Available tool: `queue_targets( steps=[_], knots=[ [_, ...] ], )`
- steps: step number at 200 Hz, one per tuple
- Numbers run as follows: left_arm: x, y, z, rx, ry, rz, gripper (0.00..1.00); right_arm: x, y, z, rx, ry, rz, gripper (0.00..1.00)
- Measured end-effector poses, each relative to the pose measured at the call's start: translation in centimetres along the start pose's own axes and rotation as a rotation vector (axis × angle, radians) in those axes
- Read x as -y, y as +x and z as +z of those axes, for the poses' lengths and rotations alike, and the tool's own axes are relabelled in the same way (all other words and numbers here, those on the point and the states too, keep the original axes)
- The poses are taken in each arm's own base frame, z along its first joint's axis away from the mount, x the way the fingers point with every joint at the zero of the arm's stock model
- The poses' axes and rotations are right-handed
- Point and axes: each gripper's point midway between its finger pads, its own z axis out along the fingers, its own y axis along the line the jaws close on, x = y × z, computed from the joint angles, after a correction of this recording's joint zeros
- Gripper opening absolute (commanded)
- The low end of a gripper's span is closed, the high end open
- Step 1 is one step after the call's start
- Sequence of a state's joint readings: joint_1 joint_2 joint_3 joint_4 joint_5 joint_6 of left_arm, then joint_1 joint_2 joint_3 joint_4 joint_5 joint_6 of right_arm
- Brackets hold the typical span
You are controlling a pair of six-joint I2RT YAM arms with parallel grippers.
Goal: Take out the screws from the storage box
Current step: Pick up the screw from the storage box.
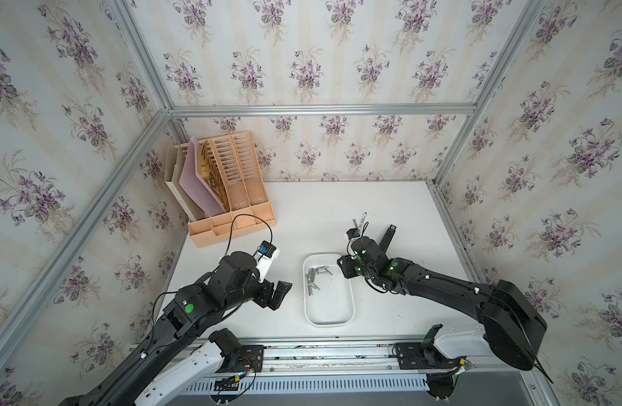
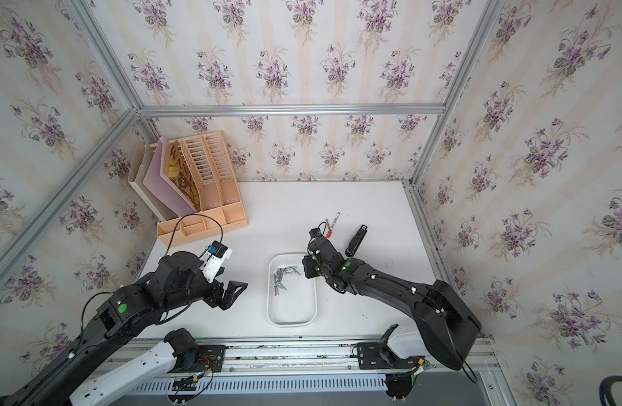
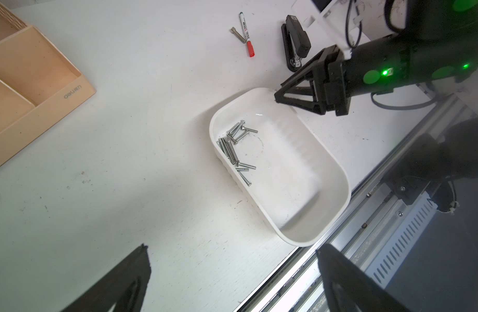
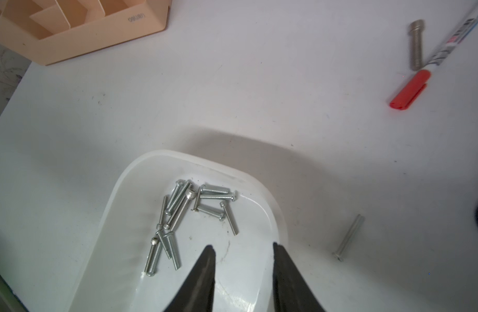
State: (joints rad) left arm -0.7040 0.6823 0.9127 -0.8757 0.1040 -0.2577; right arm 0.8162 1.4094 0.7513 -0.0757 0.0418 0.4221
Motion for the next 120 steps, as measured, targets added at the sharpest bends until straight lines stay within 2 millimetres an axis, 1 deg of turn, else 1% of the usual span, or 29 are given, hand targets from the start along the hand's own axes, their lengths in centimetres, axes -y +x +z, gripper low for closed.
queue_targets(
  steps=[18,35,57,75,91,107,120],
  knots=[
    [0.0,0.0,0.0,0.001,0.002,0.001,0.99,-0.7,0.5,1.1,-0.033,-0.009,-0.022,0.35],
    [0.0,0.0,0.0,0.0,0.003,0.002,0.99,-1.9,1.0,1.2,-0.041,-0.024,-0.064,0.39],
    [0.0,0.0,0.0,-0.001,0.002,0.002,0.99,-5.0,1.8,0.9,-0.044,-0.071,-0.155,0.4],
    [0.0,0.0,0.0,0.002,0.003,0.002,0.99,-6.8,2.6,1.5,-0.06,-0.085,-0.213,0.37],
    [0.0,0.0,-0.2,0.009,0.001,0.003,0.99,-7.3,3.2,2.5,-0.085,-0.073,-0.245,0.36],
    [-0.1,-0.1,-0.5,0.023,-0.002,0.003,0.99,-7.1,4.3,3.5,-0.124,-0.053,-0.265,0.33],
    [-0.1,-0.2,-0.6,0.029,-0.004,0.003,0.99,-6.9,4.9,4.2,-0.151,-0.036,-0.271,0.34]
  ],
)
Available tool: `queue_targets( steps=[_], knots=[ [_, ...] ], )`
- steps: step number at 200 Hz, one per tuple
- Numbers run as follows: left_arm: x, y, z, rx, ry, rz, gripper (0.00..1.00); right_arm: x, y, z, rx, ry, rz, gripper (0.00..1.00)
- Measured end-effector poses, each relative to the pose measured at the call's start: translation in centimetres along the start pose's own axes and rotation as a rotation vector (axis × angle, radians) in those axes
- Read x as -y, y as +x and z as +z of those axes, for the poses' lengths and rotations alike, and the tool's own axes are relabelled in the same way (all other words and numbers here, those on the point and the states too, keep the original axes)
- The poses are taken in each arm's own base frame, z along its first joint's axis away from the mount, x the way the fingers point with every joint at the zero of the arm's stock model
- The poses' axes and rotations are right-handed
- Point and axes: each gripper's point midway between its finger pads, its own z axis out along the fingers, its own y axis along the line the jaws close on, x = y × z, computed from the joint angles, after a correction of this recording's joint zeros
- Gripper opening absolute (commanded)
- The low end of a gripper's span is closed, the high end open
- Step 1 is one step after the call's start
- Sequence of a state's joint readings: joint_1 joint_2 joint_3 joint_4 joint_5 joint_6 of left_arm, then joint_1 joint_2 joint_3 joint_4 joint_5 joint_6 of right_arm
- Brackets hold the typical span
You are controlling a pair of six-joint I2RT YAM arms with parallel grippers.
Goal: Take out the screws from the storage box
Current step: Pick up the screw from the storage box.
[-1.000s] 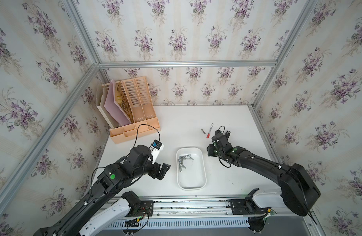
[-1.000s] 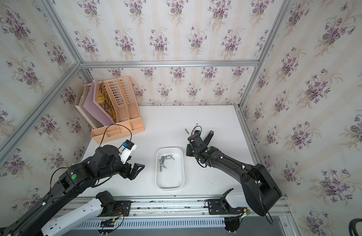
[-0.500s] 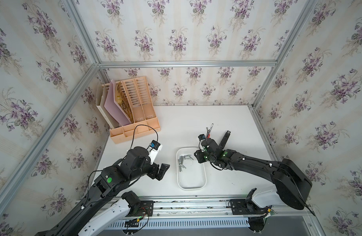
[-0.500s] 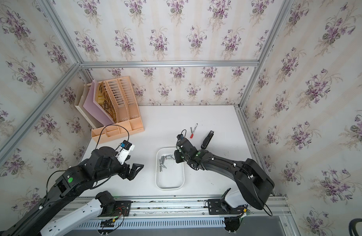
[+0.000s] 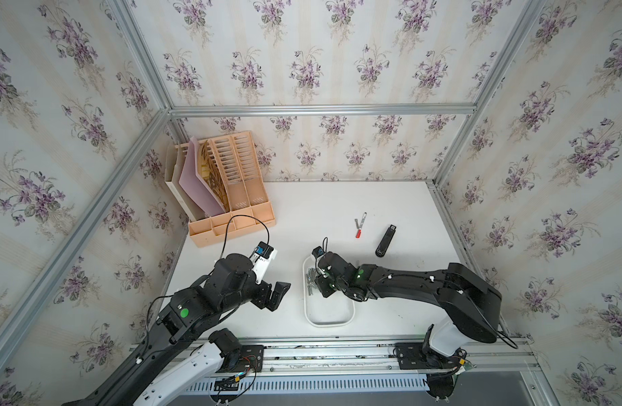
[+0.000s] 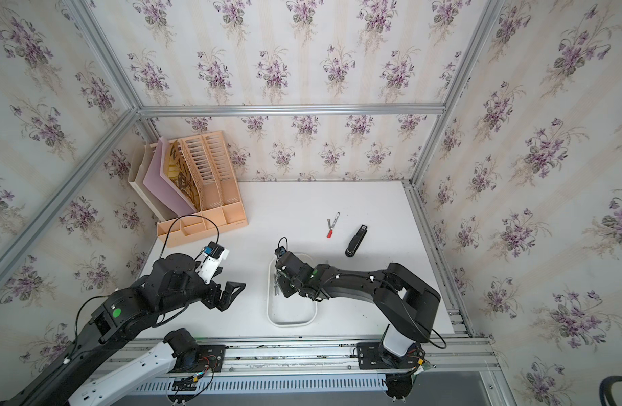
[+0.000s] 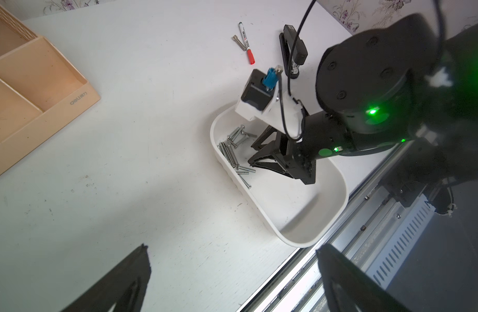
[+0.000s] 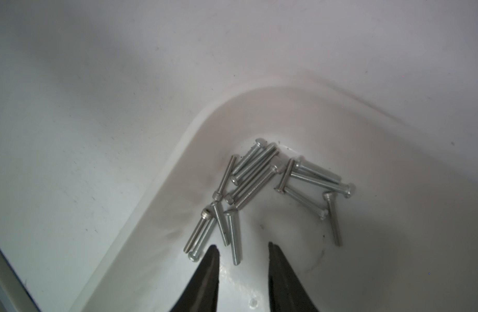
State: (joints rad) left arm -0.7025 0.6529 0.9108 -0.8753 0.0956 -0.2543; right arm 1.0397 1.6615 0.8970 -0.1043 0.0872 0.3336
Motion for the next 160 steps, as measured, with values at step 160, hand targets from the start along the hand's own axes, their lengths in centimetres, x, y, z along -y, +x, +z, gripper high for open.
queue_targets(
  steps=[160],
  knots=[
    [-0.3,-0.1,-0.3,0.018,-0.015,0.001,0.99,0.3,1.0,2.1,-0.091,0.037,-0.028,0.31]
  ],
)
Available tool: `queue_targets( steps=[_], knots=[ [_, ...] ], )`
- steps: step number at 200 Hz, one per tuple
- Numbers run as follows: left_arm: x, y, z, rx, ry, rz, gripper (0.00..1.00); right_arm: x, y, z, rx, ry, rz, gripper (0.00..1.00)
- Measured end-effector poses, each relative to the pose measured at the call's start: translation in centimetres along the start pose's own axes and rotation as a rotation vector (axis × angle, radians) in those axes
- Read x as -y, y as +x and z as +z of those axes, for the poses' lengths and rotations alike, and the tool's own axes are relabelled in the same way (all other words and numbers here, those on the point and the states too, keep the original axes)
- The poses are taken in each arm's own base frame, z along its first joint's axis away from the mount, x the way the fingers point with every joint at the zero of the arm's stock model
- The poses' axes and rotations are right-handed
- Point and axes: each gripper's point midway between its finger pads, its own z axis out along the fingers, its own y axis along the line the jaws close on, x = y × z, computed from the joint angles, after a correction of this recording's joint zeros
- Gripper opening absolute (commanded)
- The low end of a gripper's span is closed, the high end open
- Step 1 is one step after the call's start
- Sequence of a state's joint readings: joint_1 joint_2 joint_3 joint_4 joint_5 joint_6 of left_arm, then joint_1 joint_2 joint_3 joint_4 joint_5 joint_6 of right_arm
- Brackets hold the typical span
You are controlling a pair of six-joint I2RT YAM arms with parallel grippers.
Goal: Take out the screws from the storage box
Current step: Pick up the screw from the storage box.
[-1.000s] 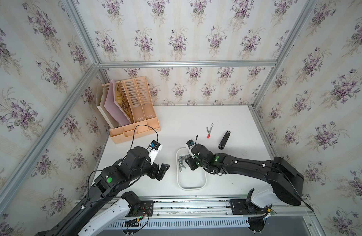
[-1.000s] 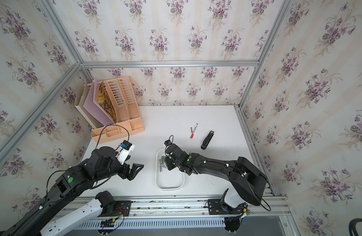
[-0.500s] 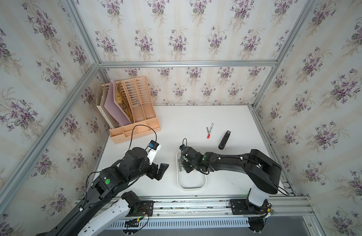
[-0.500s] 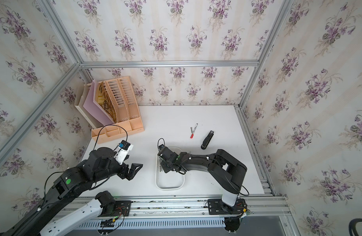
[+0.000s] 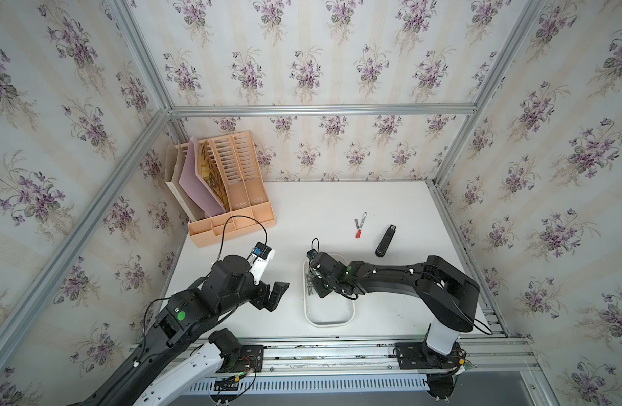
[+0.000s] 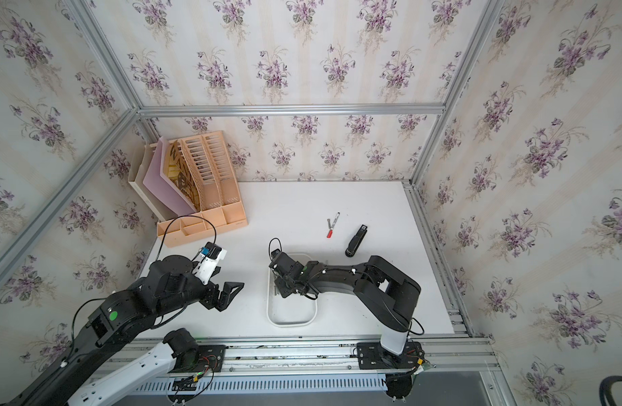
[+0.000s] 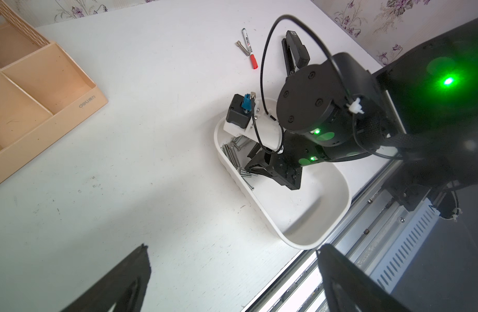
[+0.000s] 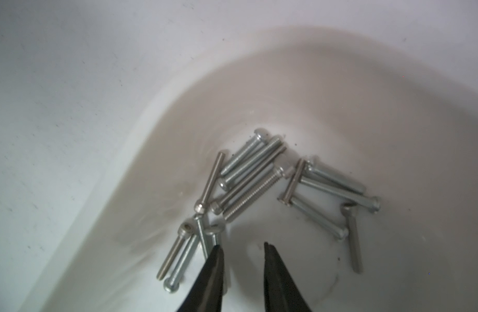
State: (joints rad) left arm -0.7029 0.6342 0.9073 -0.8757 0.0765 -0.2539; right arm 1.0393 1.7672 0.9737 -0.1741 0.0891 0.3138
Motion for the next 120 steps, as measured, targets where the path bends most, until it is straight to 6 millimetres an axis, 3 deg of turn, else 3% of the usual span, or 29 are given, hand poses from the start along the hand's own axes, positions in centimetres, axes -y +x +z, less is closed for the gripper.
queue_targets(
  steps=[99,120],
  knots=[
    [0.1,-0.1,-0.3,0.012,0.002,0.003,0.99,-0.6,0.3,0.6,-0.032,-0.026,-0.014,0.3],
    [0.0,-0.1,-0.3,0.012,0.002,0.003,0.99,-0.5,0.3,0.8,-0.034,-0.019,-0.019,0.17]
  ],
)
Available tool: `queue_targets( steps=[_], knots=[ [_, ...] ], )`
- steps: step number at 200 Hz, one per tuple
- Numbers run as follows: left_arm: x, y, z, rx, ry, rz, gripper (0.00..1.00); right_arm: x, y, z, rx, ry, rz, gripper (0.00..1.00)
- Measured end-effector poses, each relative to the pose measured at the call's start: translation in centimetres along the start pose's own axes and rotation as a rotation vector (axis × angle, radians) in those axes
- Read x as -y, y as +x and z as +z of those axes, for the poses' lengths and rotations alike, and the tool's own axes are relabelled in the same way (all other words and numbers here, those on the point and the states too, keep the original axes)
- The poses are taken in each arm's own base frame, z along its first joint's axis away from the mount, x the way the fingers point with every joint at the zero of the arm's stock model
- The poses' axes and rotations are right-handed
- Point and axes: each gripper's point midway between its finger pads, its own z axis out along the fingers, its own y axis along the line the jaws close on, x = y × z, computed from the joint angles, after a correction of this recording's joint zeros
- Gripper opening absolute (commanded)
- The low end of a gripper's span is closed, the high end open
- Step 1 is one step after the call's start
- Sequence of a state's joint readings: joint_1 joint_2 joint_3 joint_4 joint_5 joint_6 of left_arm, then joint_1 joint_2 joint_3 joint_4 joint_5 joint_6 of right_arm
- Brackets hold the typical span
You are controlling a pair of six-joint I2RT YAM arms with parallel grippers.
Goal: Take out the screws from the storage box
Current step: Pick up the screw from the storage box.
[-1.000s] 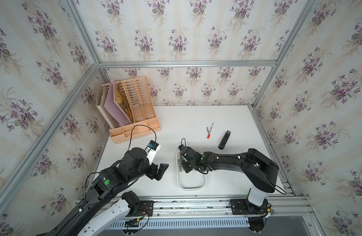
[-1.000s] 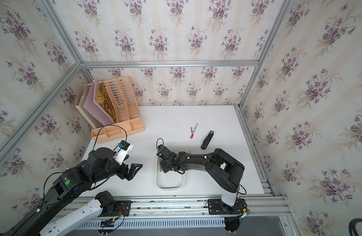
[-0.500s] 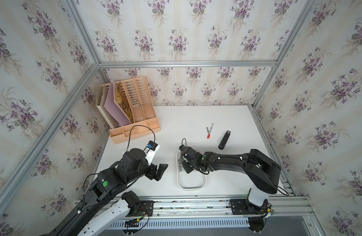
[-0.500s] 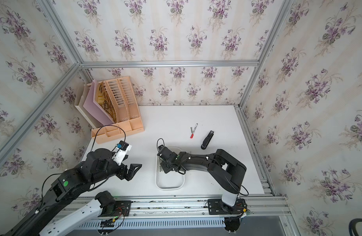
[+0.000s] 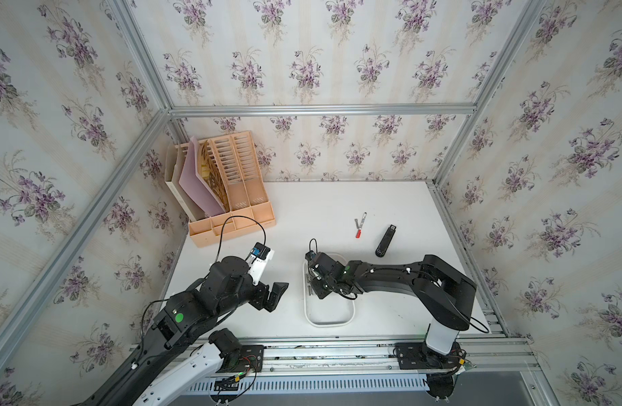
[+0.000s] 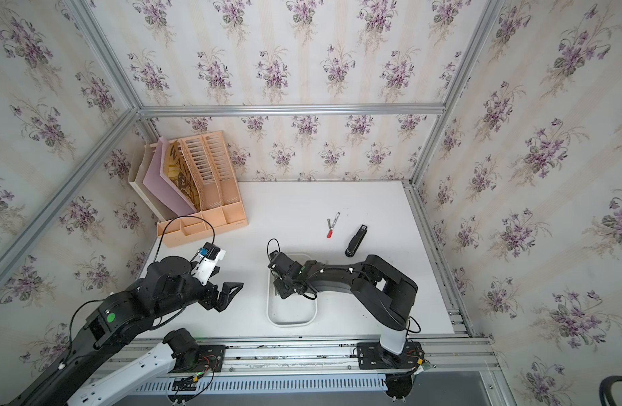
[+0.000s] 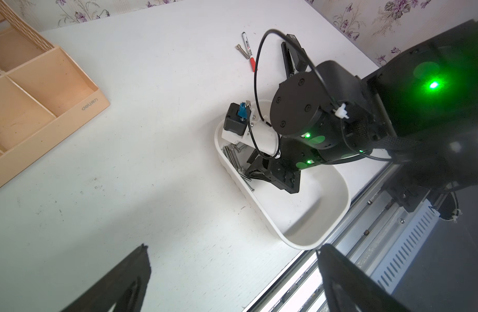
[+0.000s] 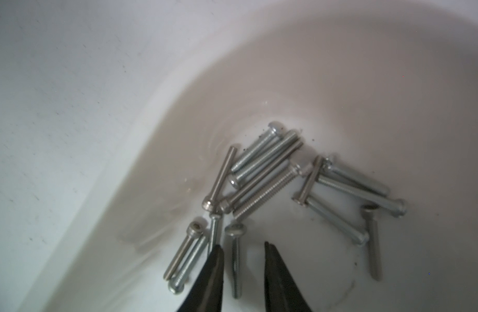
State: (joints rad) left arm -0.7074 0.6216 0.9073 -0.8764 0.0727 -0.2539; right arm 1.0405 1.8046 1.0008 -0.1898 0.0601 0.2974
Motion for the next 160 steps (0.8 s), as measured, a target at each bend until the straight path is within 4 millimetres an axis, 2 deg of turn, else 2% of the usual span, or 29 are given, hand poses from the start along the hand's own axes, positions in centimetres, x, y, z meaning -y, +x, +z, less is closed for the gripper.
queue_targets(
  steps=[47,73,92,126,147,160],
  knots=[
    [0.0,0.0,0.0,-0.001,0.0,0.0,0.99,0.0,-0.5,0.3,0.005,0.01,-0.001,0.0],
    [0.0,0.0,0.0,-0.001,0.0,0.0,0.99,0.6,-0.4,-0.4,0.013,0.04,-0.002,0.0],
    [0.0,0.0,0.0,0.002,-0.002,0.0,0.99,1.3,-1.1,-2.6,0.075,0.061,0.014,0.0],
    [-0.1,0.1,0.5,-0.02,-0.008,0.0,0.99,3.2,-3.2,-8.9,0.283,0.111,0.084,0.0],
    [-0.2,0.3,0.9,-0.037,-0.014,0.0,0.99,6.4,-3.7,-12.5,0.415,0.184,0.182,0.0],
    [-0.2,0.3,0.9,-0.038,-0.014,0.0,0.99,9.7,-3.4,-13.9,0.464,0.249,0.286,0.0]
  ],
)
